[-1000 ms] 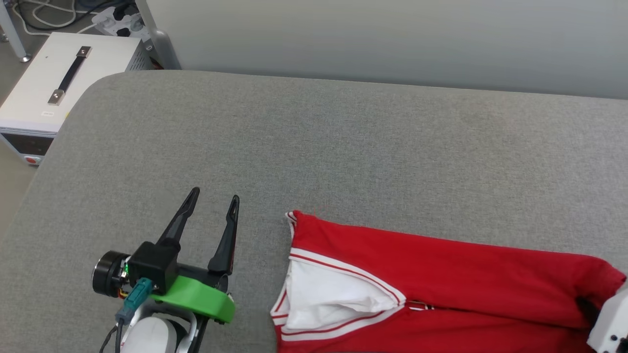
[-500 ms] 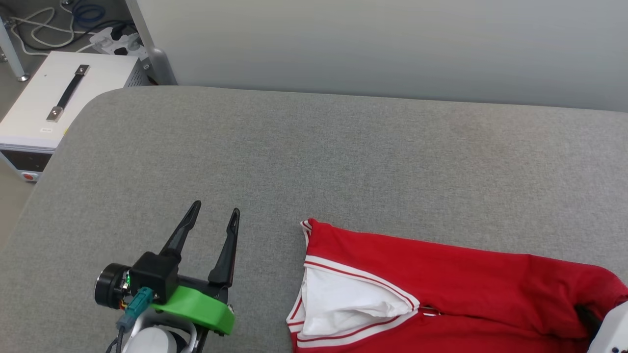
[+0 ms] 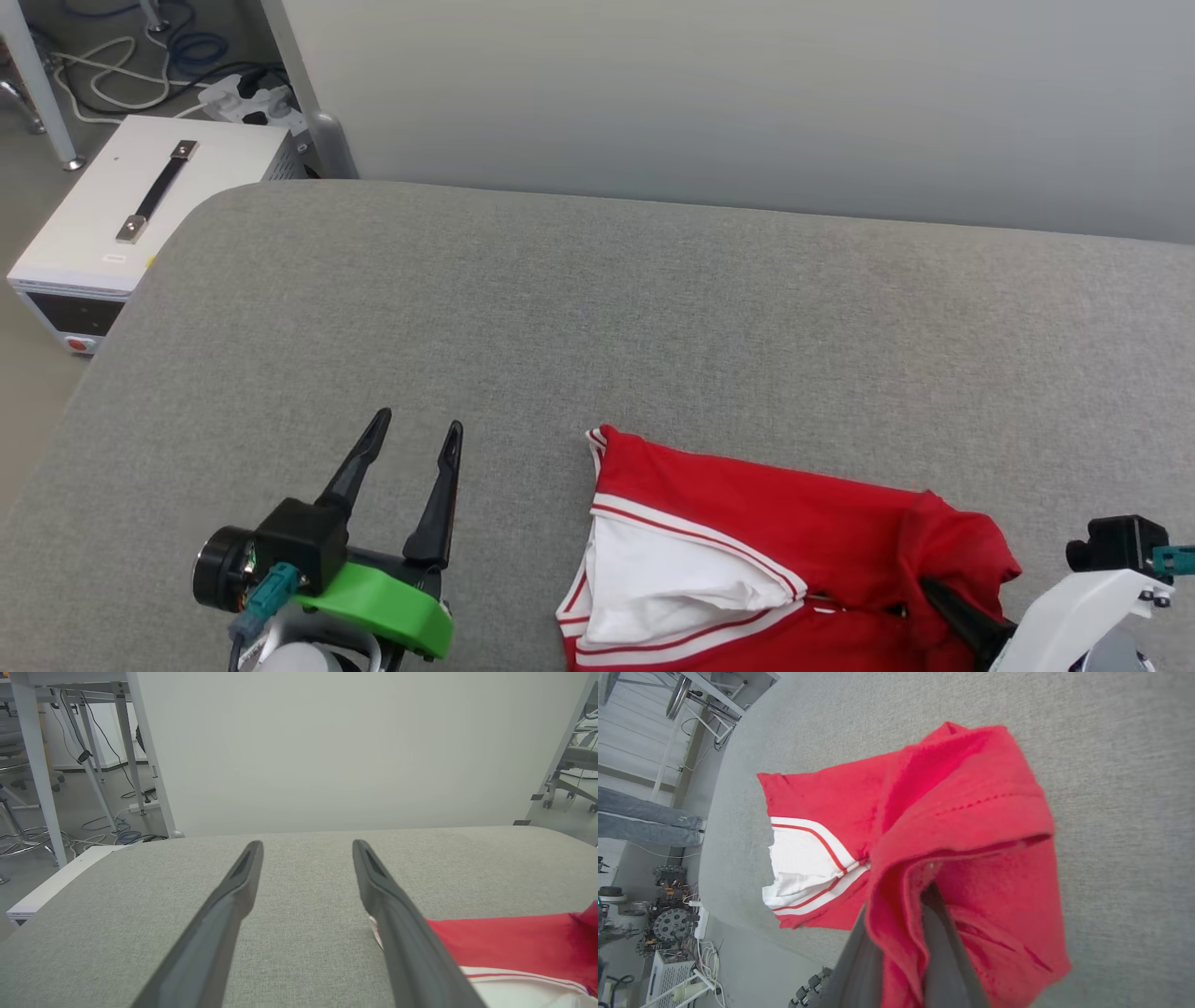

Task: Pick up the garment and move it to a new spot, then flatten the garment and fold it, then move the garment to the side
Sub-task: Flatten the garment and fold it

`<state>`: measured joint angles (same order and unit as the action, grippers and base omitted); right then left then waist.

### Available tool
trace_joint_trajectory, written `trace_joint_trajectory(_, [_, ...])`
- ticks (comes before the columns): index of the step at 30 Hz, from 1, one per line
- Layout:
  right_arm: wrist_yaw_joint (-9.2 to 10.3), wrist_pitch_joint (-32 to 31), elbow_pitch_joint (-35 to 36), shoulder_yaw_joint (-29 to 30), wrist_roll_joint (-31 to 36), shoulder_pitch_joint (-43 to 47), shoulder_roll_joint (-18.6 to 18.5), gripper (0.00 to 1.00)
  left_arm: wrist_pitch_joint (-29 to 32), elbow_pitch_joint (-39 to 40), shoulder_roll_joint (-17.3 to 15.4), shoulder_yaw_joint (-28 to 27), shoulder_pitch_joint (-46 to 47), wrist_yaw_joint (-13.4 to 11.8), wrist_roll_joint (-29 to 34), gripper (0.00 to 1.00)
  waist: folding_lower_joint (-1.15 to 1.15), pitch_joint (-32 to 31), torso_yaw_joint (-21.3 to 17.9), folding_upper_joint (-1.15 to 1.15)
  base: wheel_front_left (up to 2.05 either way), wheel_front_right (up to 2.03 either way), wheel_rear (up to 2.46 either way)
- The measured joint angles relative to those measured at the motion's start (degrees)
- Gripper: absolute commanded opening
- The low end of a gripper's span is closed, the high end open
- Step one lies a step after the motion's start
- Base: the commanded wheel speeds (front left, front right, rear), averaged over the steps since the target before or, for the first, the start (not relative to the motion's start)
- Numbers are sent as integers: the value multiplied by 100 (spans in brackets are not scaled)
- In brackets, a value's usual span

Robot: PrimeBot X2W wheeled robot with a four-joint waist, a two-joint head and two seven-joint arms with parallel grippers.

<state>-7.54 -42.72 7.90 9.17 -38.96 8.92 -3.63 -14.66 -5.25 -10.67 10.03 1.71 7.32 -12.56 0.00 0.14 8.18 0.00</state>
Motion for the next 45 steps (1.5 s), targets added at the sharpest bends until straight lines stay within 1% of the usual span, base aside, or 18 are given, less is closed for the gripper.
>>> trace_joint_trajectory(3, [1,-5,96,-203,-342,-5,35,0,0,-48,-8,53,-51,0,-19,100,0,-39,62,0,0,0,0])
trace_joint_trajectory(6, [1,225,9,-556,-953,-18,36,0,0,-74,-20,57,-53,0,-27,100,0,-80,133,0,0,0,0])
trace_joint_trajectory(10, [1,820,-300,-1113,-1550,-157,65,0,0,-130,-53,53,-54,0,-55,100,0,-124,245,0,0,0,0])
trace_joint_trajectory(14, [1,1483,-782,-1656,-1925,-514,64,0,0,-138,-80,80,-54,0,-62,100,0,-141,372,0,0,0,0])
trace_joint_trajectory(16, [1,1767,-1051,-1912,-2041,-721,68,0,0,-142,-92,89,-53,0,-62,100,0,-141,434,0,0,0,0])
trace_joint_trajectory(19, [1,2136,-1530,-2221,-2045,-1017,86,0,0,-149,-114,99,-52,0,-64,100,0,-133,532,0,0,0,0])
trace_joint_trajectory(25, [1,2662,-2629,-2404,-1692,-1475,89,0,0,-167,-125,90,-51,0,-96,100,0,-85,733,0,0,0,0])
trace_joint_trajectory(26, [1,2719,-2753,-2423,-1681,-1528,89,4,0,-168,-125,90,-51,0,-94,100,0,-78,757,0,0,0,0])
trace_joint_trajectory(27, [1,2783,-2882,-2466,-1677,-1585,89,38,0,-172,-125,87,-51,0,-96,100,0,-70,784,0,0,0,0])
trace_joint_trajectory(28, [1,2837,-2982,-2524,-1675,-1642,86,51,0,-175,-124,83,-51,0,-96,100,0,-64,809,0,0,0,0])
trace_joint_trajectory(29, [1,2887,-3056,-2573,-1678,-1683,87,100,0,-178,-124,79,-51,0,-96,100,0,-59,828,0,0,0,0])
trace_joint_trajectory(34, [1,3055,-3321,-3050,-1914,-1968,87,100,0,-200,-112,73,-51,0,-96,100,0,-51,899,0,0,0,0])
trace_joint_trajectory(36, [1,3104,-3342,-3272,-2037,-2061,87,100,0,-208,-105,73,-51,0,-94,100,0,-63,910,0,0,0,0])
trace_joint_trajectory(39, [1,3141,-3332,-3633,-2413,-2186,92,100,0,-215,-98,70,-51,0,-94,100,0,-89,919,0,0,0,0])
trace_joint_trajectory(42, [1,3241,-3332,-3951,-2592,-2430,94,100,0,-215,-91,70,-51,0,-94,100,0,-115,899,0,0,0,0])
trace_joint_trajectory(45, [1,3308,-3339,-3961,-2463,-2582,97,100,0,-213,-89,68,-53,0,-94,100,0,-132,862,0,0,0,0])
